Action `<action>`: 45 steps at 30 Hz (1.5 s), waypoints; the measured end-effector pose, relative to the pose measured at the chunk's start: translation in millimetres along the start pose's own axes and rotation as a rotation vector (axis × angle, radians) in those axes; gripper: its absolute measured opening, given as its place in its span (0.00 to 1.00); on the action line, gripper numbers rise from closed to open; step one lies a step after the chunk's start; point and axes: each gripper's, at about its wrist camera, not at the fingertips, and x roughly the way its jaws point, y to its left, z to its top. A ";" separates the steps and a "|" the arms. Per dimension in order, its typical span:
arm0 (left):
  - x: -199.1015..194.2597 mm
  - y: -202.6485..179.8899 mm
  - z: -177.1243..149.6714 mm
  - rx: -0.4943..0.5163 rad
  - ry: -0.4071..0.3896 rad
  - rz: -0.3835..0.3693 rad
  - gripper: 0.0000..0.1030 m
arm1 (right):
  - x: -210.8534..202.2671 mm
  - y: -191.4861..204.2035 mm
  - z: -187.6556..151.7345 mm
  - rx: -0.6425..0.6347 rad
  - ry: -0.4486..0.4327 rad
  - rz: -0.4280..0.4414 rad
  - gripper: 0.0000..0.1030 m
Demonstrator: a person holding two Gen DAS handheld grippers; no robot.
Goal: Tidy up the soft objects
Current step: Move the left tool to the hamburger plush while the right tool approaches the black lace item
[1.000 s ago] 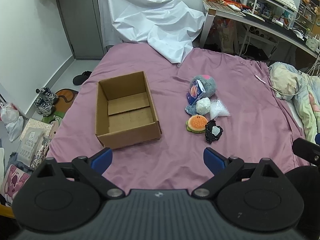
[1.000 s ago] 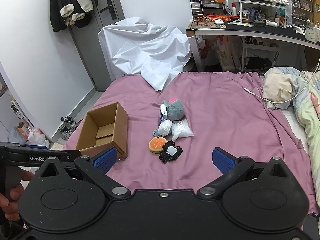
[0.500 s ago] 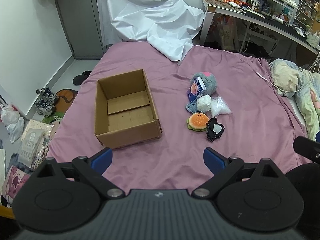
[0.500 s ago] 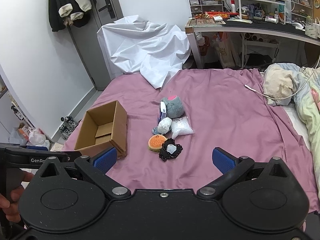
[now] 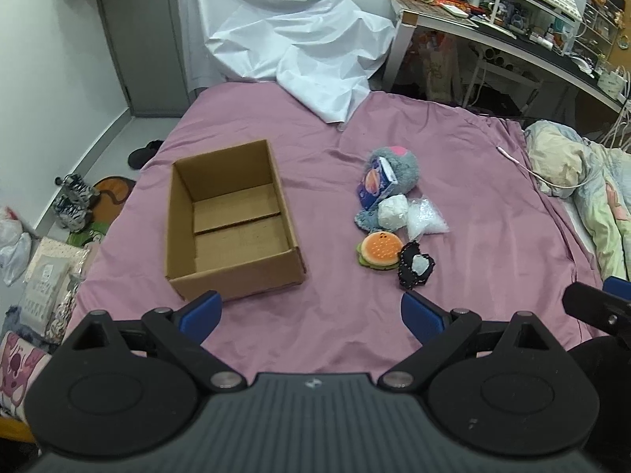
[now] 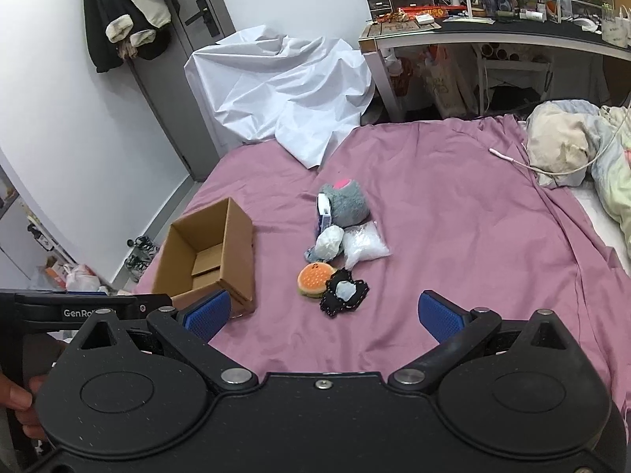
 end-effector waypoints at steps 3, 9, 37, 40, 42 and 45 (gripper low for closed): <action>5.2 -4.4 2.7 0.008 -0.009 -0.015 0.94 | 4.5 -1.7 0.7 -0.004 -0.007 -0.004 0.99; 20.6 -10.4 14.3 0.029 -0.002 -0.067 0.93 | 16.1 -6.6 2.8 -0.002 -0.005 -0.020 0.92; 153.4 -25.5 28.5 0.113 0.098 -0.252 0.76 | 125.1 -35.3 -2.6 0.138 0.174 -0.006 0.62; 170.2 -27.6 27.2 0.120 0.120 -0.277 0.72 | 143.0 -37.0 -3.4 0.135 0.204 -0.006 0.58; 180.2 -29.6 26.3 0.120 0.131 -0.296 0.71 | 155.2 -39.1 -3.0 0.139 0.226 -0.005 0.54; 193.8 -32.5 26.3 0.115 0.144 -0.299 0.69 | 170.3 -43.9 -0.5 0.157 0.253 0.004 0.49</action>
